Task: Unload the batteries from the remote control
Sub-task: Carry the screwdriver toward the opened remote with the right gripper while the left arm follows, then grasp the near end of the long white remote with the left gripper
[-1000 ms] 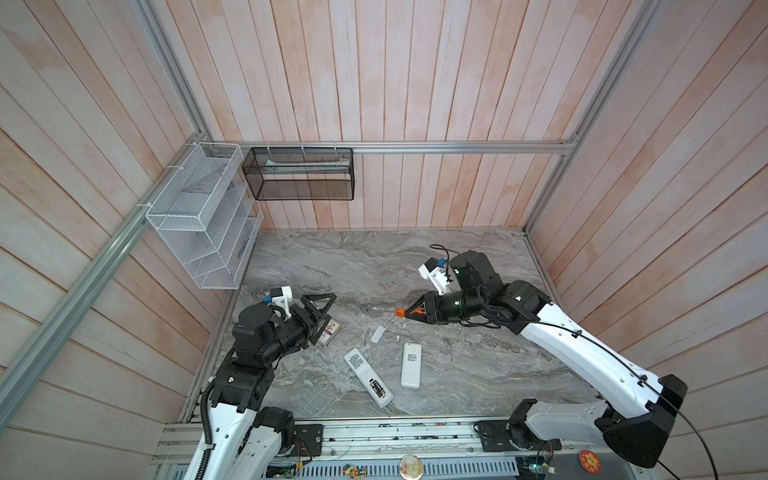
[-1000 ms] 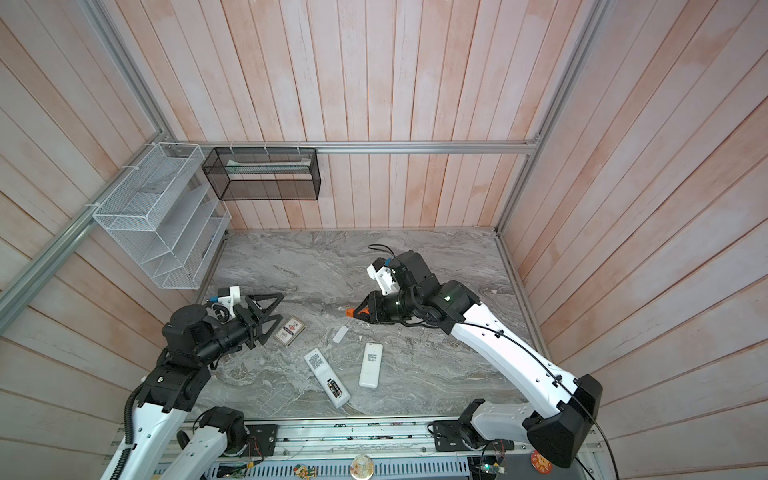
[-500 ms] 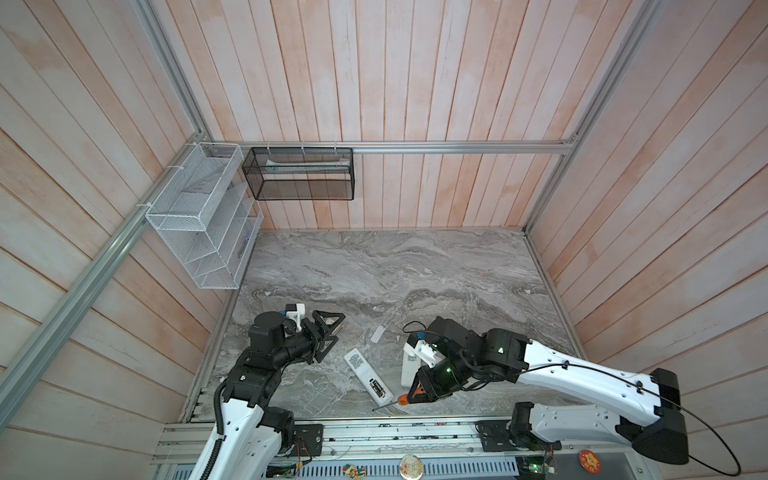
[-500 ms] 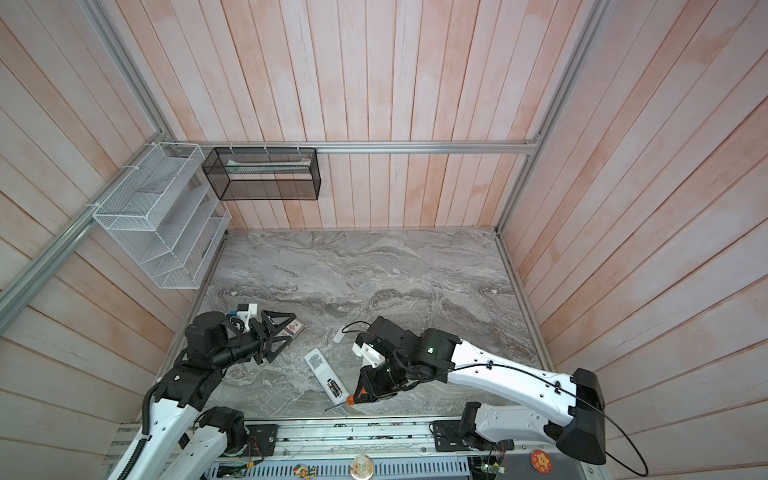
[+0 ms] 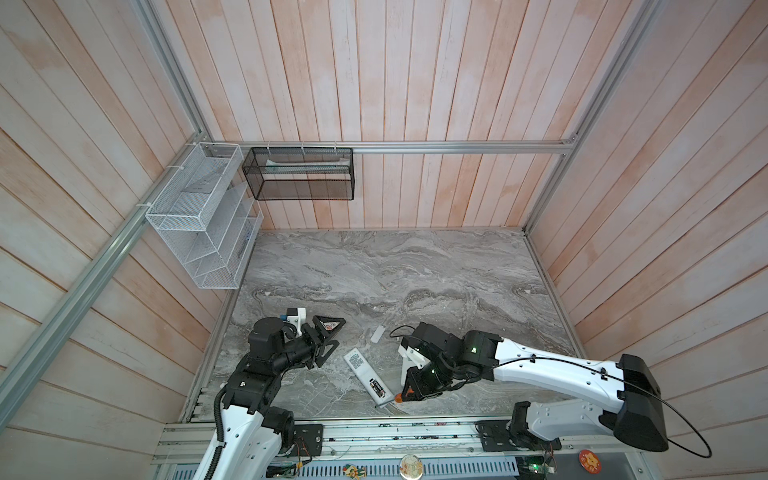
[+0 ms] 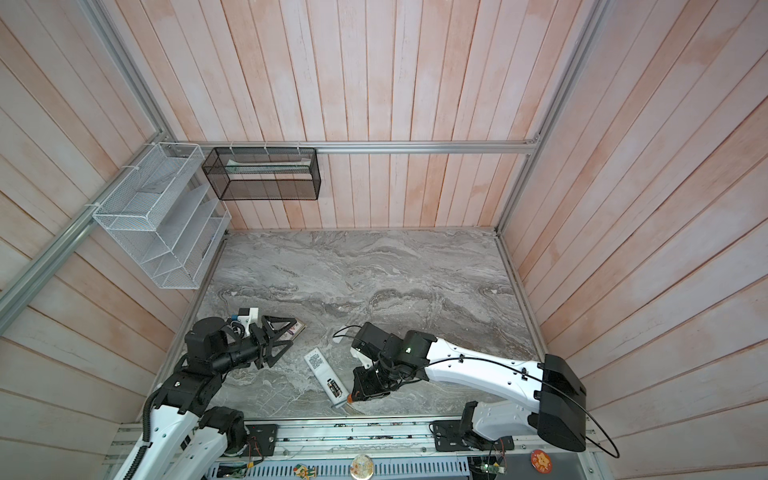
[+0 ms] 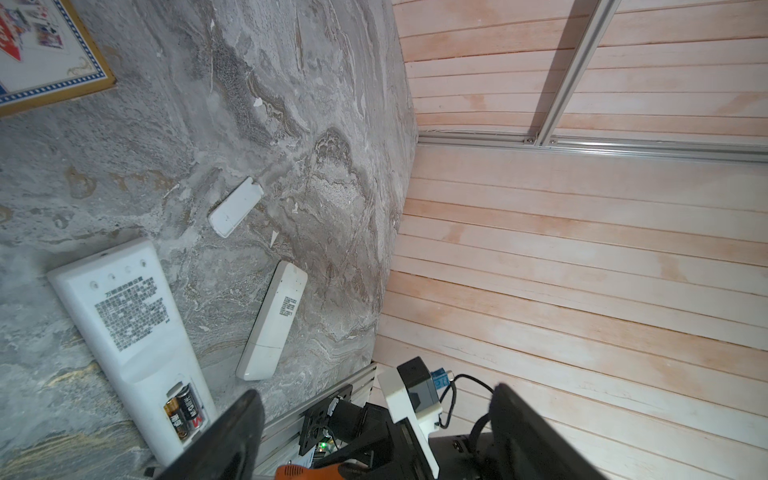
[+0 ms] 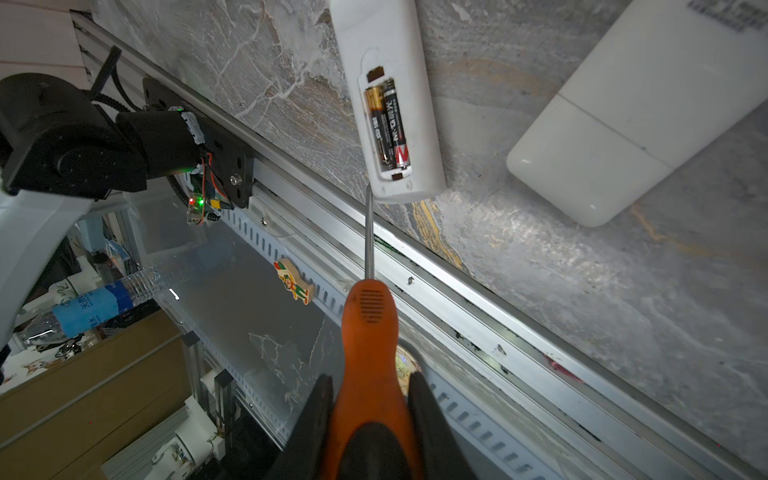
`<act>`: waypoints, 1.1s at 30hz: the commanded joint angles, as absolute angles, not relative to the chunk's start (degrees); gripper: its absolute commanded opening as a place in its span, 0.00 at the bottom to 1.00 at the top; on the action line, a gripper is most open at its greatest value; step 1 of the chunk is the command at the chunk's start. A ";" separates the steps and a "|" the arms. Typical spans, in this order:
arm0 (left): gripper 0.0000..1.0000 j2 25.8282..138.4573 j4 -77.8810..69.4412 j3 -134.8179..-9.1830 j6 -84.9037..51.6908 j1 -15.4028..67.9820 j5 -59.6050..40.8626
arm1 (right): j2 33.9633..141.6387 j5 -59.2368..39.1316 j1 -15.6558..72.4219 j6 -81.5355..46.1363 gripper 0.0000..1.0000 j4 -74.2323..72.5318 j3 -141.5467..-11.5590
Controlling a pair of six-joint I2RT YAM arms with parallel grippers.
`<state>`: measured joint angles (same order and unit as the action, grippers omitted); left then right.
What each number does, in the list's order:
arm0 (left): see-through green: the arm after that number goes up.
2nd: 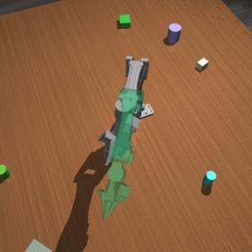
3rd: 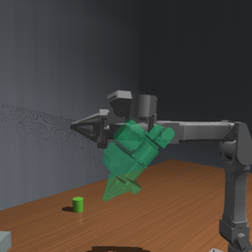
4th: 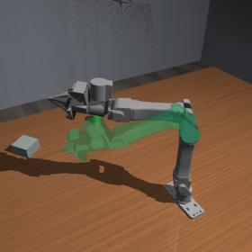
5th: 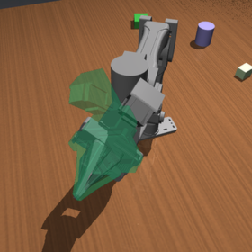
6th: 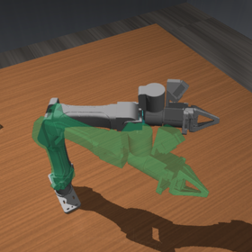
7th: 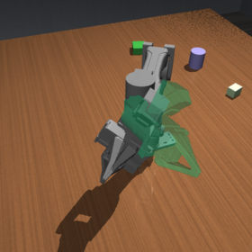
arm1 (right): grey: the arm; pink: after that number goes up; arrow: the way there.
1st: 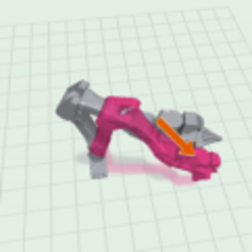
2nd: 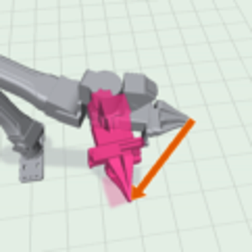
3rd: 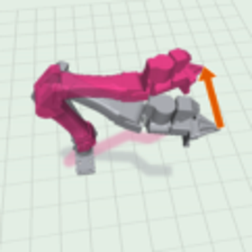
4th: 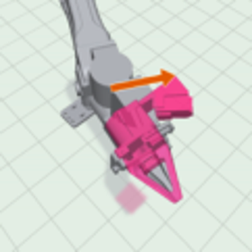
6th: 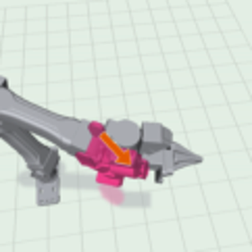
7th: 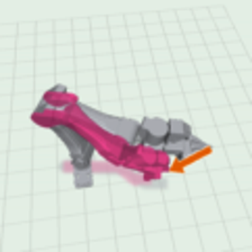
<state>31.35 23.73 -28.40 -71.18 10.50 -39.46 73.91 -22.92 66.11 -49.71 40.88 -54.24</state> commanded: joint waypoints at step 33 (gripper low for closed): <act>1.00 55.77 43.92 -59.99 2.01 28.96 -28.61 | 59.96 -11.56 51.85 -46.49 0.00 58.35 -66.32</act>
<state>56.16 42.15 -59.31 -19.31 26.83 -32.34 60.29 -13.45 55.18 -49.23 55.37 -64.86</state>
